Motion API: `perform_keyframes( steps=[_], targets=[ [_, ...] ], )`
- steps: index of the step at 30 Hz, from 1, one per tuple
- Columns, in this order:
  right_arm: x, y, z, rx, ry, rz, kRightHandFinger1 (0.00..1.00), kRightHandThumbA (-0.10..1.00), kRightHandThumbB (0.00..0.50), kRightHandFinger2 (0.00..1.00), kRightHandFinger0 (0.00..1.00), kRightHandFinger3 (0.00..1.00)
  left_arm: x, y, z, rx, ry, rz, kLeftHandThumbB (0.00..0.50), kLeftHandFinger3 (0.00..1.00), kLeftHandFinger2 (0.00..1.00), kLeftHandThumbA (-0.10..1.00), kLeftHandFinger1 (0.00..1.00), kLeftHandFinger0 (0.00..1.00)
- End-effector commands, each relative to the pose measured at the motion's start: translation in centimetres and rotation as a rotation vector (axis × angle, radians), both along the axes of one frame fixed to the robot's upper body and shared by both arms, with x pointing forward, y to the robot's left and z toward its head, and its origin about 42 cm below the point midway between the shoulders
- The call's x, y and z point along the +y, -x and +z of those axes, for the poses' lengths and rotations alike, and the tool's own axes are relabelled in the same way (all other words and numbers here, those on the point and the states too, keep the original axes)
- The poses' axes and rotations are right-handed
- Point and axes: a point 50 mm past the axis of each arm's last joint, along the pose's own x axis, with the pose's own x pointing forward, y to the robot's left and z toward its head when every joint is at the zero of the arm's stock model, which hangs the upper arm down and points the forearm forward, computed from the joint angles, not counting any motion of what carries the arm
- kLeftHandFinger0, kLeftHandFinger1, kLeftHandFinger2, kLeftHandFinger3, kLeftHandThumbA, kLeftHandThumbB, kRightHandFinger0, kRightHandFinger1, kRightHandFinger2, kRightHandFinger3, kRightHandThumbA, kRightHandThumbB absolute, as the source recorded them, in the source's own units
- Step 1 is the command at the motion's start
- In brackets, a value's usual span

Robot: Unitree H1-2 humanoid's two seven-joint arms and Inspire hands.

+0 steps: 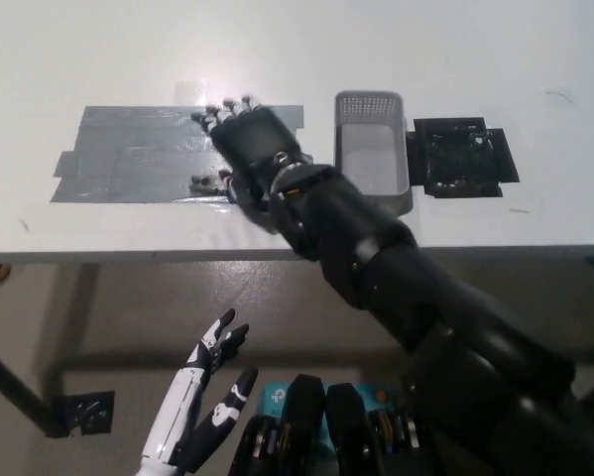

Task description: The robot picks the blue plier placed on top of the container and places it on the grey area of the table

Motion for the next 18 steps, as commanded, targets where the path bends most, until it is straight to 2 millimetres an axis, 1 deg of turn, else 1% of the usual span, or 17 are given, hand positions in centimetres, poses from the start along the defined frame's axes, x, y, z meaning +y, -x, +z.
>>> perform_keyframes(
  steps=[1,3,5,6,7,8,9,10,11,12,14,15,16,17,18],
  targets=[
    [1.1,-0.8,9.1,-0.317,-0.186,0.154,1.00,0.54,0.264,1.00,1.00,1.00,0.1,0.1,1.0,-0.065,-0.008,-0.013,0.086,0.99,0.89,0.81,0.93,1.00],
    [1.1,-0.9,11.2,-0.369,-0.223,0.176,1.00,0.58,0.248,1.00,1.00,1.00,0.2,0.1,0.8,-0.067,-0.003,-0.012,0.085,0.99,0.89,0.80,0.93,1.00],
    [0.8,-1.0,14.4,-0.431,-0.305,0.203,1.00,0.61,0.238,1.00,1.00,1.00,0.3,0.2,0.6,-0.061,-0.007,-0.015,0.091,0.99,0.89,0.81,0.94,1.00],
    [0.7,-1.0,15.5,-0.448,-0.331,0.211,1.00,0.64,0.239,1.00,1.00,1.00,0.4,0.2,0.6,-0.060,-0.009,-0.014,0.091,0.99,0.89,0.81,0.94,1.00],
    [0.6,-1.0,16.3,-0.463,-0.350,0.218,1.00,0.65,0.239,1.00,1.00,1.00,0.4,0.2,0.5,-0.058,-0.009,-0.014,0.089,0.99,0.89,0.81,0.94,1.00],
    [0.3,-1.0,17.9,-0.473,-0.411,0.227,1.00,0.63,0.245,1.00,1.00,1.00,0.5,0.2,0.4,-0.060,-0.010,-0.012,0.086,0.99,0.89,0.81,0.94,1.00],
    [-0.1,-1.0,19.2,-0.479,-0.453,0.240,1.00,0.62,0.244,1.00,1.00,1.00,0.5,0.2,0.4,-0.064,-0.005,-0.009,0.083,0.98,0.89,0.81,0.94,1.00],
    [-0.7,-0.9,20.7,-0.488,-0.491,0.252,1.00,0.64,0.233,1.00,1.00,1.00,0.5,0.1,0.4,-0.069,0.002,-0.001,0.082,0.98,0.88,0.81,0.93,1.00],
    [-1.0,-0.8,21.4,-0.491,-0.533,0.265,1.00,0.64,0.245,1.00,1.00,1.00,0.6,0.0,0.4,-0.071,0.002,0.003,0.095,0.99,0.88,0.82,0.94,1.00],
    [-2.2,-0.6,23.0,-0.503,-0.616,0.287,1.00,0.69,0.247,1.00,1.00,1.00,0.8,-0.3,0.6,-0.076,0.009,0.013,0.101,1.00,0.89,0.83,0.95,1.00],
    [-3.8,0.2,25.0,-0.521,-0.681,0.326,1.00,0.79,0.233,1.00,1.00,1.00,1.2,-1.1,1.1,-0.099,0.030,0.037,0.105,1.00,0.93,0.82,0.96,1.00],
    [-4.3,0.6,25.8,-0.527,-0.703,0.345,1.00,0.80,0.232,1.00,1.00,1.00,1.4,-1.5,1.3,-0.106,0.032,0.047,0.105,1.00,0.94,0.82,0.96,1.00],
    [-6.1,1.7,26.6,-0.551,-0.750,0.383,1.00,0.85,0.222,1.00,1.00,1.00,1.7,-2.0,1.6,-0.117,0.032,0.069,0.110,1.00,0.98,0.85,0.98,1.00],
    [-7.4,2.6,27.4,-0.560,-0.777,0.406,1.00,0.87,0.226,1.00,1.00,1.00,1.9,-2.7,2.0,-0.131,0.043,0.081,0.102,1.00,1.00,0.86,1.00,1.00],
    [-9.0,3.9,28.0,-0.556,-0.810,0.430,1.00,0.87,0.226,1.00,1.00,1.00,2.1,-3.4,2.5,-0.143,0.055,0.087,0.093,1.00,1.00,0.88,1.00,1.00]
  ],
)
